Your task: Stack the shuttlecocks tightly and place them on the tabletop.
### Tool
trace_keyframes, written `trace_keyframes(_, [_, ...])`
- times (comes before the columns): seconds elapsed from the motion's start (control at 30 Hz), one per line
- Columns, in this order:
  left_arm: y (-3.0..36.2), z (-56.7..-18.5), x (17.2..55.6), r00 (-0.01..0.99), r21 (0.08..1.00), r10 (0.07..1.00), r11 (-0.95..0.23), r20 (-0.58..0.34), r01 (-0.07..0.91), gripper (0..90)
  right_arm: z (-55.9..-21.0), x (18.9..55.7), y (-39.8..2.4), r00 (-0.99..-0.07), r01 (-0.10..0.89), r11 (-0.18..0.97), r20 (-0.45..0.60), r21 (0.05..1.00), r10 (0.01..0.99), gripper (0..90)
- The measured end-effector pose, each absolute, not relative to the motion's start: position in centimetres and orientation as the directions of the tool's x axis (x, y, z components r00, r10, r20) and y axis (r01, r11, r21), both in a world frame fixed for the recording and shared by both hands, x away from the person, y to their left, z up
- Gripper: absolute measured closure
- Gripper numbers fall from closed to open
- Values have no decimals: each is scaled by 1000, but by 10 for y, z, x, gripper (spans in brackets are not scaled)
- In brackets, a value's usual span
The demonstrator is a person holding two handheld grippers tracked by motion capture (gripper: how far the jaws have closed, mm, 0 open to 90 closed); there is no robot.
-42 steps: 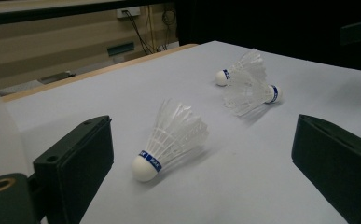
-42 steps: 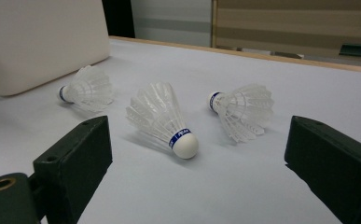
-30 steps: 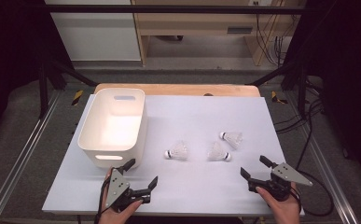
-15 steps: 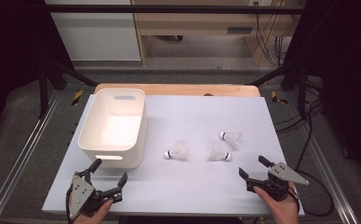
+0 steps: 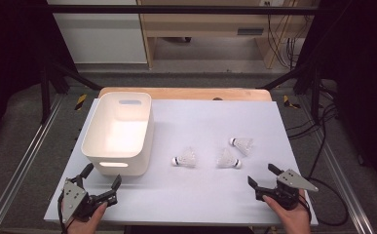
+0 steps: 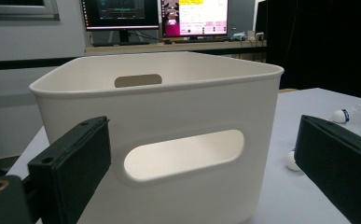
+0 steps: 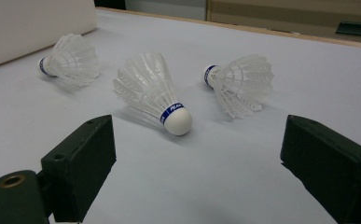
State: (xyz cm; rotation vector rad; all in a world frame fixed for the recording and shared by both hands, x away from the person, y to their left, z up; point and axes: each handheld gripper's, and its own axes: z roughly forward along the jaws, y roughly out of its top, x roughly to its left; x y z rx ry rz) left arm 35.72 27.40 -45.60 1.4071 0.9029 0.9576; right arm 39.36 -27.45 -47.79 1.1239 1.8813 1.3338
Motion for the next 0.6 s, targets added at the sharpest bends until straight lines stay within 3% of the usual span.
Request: trace_keyframes(0.6, [268,-458,359,400,997,914,-75,66,6,42,-475,403,-263,-494,362,196,9,911,869,143])
